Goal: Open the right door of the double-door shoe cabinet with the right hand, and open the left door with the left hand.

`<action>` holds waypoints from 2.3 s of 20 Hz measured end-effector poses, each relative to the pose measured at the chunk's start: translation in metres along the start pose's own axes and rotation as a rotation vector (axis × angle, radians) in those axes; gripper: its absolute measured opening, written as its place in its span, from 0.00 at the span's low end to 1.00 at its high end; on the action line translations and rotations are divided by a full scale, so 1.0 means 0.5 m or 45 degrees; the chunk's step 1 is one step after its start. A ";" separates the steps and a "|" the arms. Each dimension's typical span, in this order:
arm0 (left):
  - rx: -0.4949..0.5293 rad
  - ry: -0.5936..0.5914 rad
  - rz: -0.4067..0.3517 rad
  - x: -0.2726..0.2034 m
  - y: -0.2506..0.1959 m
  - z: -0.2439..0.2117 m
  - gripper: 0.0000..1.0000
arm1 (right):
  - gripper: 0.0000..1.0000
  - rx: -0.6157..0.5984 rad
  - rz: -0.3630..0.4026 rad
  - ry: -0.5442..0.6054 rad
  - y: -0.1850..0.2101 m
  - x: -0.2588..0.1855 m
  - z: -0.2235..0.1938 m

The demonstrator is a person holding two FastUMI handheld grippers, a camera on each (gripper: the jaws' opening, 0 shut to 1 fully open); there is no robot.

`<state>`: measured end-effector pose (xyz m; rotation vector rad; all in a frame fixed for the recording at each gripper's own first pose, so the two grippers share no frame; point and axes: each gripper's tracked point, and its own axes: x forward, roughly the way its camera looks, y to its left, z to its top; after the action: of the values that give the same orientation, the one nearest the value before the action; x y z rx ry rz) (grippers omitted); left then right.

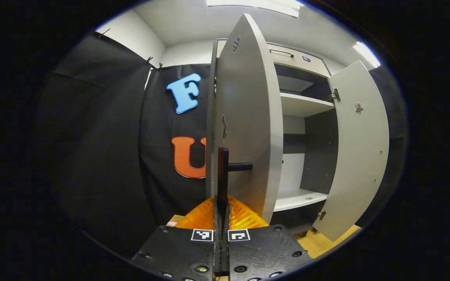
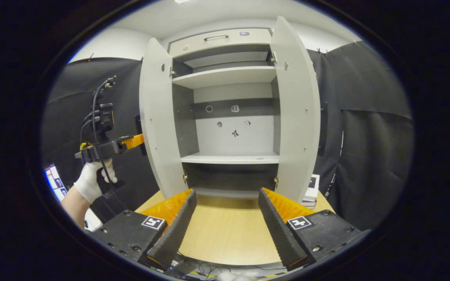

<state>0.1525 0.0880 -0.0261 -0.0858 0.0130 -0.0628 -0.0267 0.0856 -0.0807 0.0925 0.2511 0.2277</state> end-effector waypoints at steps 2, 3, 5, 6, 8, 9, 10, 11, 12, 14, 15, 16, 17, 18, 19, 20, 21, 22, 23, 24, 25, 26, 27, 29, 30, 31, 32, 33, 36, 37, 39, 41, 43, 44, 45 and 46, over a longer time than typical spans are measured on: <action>0.026 -0.007 -0.013 -0.005 0.019 0.001 0.00 | 0.99 -0.001 0.010 -0.003 0.008 0.001 0.001; 0.034 -0.012 -0.020 -0.008 0.030 0.002 0.00 | 0.99 0.000 0.014 -0.004 0.012 0.001 0.000; 0.042 -0.015 -0.026 -0.013 0.052 0.001 0.00 | 0.99 0.003 0.025 0.000 0.021 0.001 -0.002; 0.037 -0.020 -0.022 -0.011 0.067 0.001 0.00 | 0.99 0.003 0.031 0.003 0.027 0.000 -0.005; 0.035 -0.012 0.004 -0.008 0.100 0.000 0.00 | 0.99 -0.005 0.033 0.007 0.030 0.001 -0.007; 0.033 -0.009 0.005 -0.006 0.113 -0.002 0.00 | 0.99 -0.003 0.032 0.004 0.030 0.001 -0.007; 0.023 -0.016 -0.012 -0.002 0.116 0.001 0.00 | 0.99 0.000 0.031 0.006 0.028 0.002 -0.006; 0.017 -0.017 -0.039 -0.003 0.111 0.000 0.00 | 0.99 0.002 0.030 0.005 0.026 0.001 -0.006; 0.026 -0.028 -0.052 0.000 0.111 0.002 0.00 | 0.99 0.002 0.025 0.001 0.024 -0.001 -0.004; 0.029 0.012 -0.046 -0.007 0.114 -0.007 0.00 | 0.99 0.001 0.019 -0.002 0.021 -0.003 -0.004; 0.023 0.010 -0.036 -0.006 0.115 -0.008 0.00 | 0.99 0.004 0.015 -0.006 0.019 -0.003 -0.001; 0.020 0.010 -0.032 -0.003 0.115 -0.008 0.00 | 0.99 0.005 0.012 -0.004 0.017 -0.002 -0.002; 0.014 0.005 -0.025 -0.001 0.115 -0.006 0.00 | 0.99 0.004 0.010 -0.002 0.015 -0.002 -0.001; 0.010 0.013 -0.015 -0.002 0.115 -0.008 0.00 | 0.99 0.006 0.008 -0.004 0.013 -0.004 -0.001; 0.005 0.016 -0.004 -0.005 0.118 -0.008 0.00 | 0.99 0.005 0.006 -0.006 0.010 -0.006 0.001; 0.003 0.025 0.000 -0.003 0.117 -0.010 0.00 | 0.99 0.004 0.004 -0.010 0.007 -0.007 0.003; 0.002 0.029 0.008 -0.007 0.118 -0.010 0.01 | 0.97 -0.001 0.001 -0.015 0.006 -0.009 0.008; 0.009 0.029 0.024 -0.005 0.123 -0.012 0.01 | 0.99 -0.005 -0.004 -0.022 0.004 -0.010 0.011; 0.021 0.019 0.050 -0.011 0.136 -0.012 0.08 | 0.97 -0.005 -0.016 -0.027 -0.002 -0.012 0.014; 0.036 0.016 0.077 -0.013 0.147 -0.013 0.07 | 0.99 -0.002 -0.021 -0.036 -0.005 -0.013 0.016; 0.039 0.022 0.093 -0.021 0.156 -0.017 0.27 | 0.99 0.001 -0.021 -0.043 -0.006 -0.014 0.020; 0.033 0.034 0.105 -0.035 0.166 -0.020 0.49 | 0.99 0.002 -0.020 -0.048 -0.009 -0.013 0.022; 0.017 0.045 0.103 -0.049 0.171 -0.024 0.61 | 0.99 0.001 -0.020 -0.050 -0.012 -0.013 0.026; 0.010 0.053 0.163 -0.077 0.201 -0.030 1.00 | 0.99 0.005 -0.017 -0.055 -0.015 -0.012 0.028; 0.020 0.044 0.205 -0.093 0.221 -0.028 0.89 | 0.99 0.007 -0.013 -0.054 -0.016 -0.010 0.028; 0.034 0.033 0.232 -0.109 0.233 -0.020 0.98 | 0.99 0.008 -0.011 -0.054 -0.017 -0.007 0.028; 0.046 0.031 0.257 -0.119 0.236 -0.008 0.98 | 0.99 0.006 -0.007 -0.054 -0.018 -0.007 0.029; 0.056 0.029 0.274 -0.134 0.243 0.004 0.96 | 0.99 0.004 -0.007 -0.054 -0.022 -0.006 0.030; 0.096 0.019 0.317 -0.176 0.236 0.052 0.95 | 0.99 0.001 -0.017 -0.065 -0.035 -0.006 0.039; 0.106 0.004 0.319 -0.188 0.224 0.075 0.95 | 0.99 0.000 -0.024 -0.071 -0.042 -0.005 0.043; 0.118 -0.037 0.313 -0.206 0.189 0.115 0.95 | 0.99 0.001 -0.039 -0.082 -0.056 -0.002 0.051; 0.112 -0.053 0.277 -0.216 0.134 0.138 0.95 | 0.99 0.000 -0.055 -0.097 -0.068 -0.003 0.062; 0.098 -0.051 0.221 -0.214 0.060 0.144 0.95 | 0.99 -0.003 -0.069 -0.107 -0.082 -0.005 0.068; 0.088 -0.048 0.186 -0.217 0.023 0.143 0.95 | 0.99 0.000 -0.072 -0.110 -0.086 -0.003 0.070; 0.084 -0.045 0.162 -0.218 -0.006 0.141 0.95 | 0.99 0.005 -0.075 -0.112 -0.091 -0.003 0.073; 0.088 -0.049 0.133 -0.215 -0.036 0.144 0.95 | 0.99 0.008 -0.078 -0.116 -0.095 -0.002 0.076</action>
<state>0.0454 0.0827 0.0481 -0.0170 -0.0228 0.0430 -0.0079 0.0367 -0.0497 0.1013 0.1637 0.1614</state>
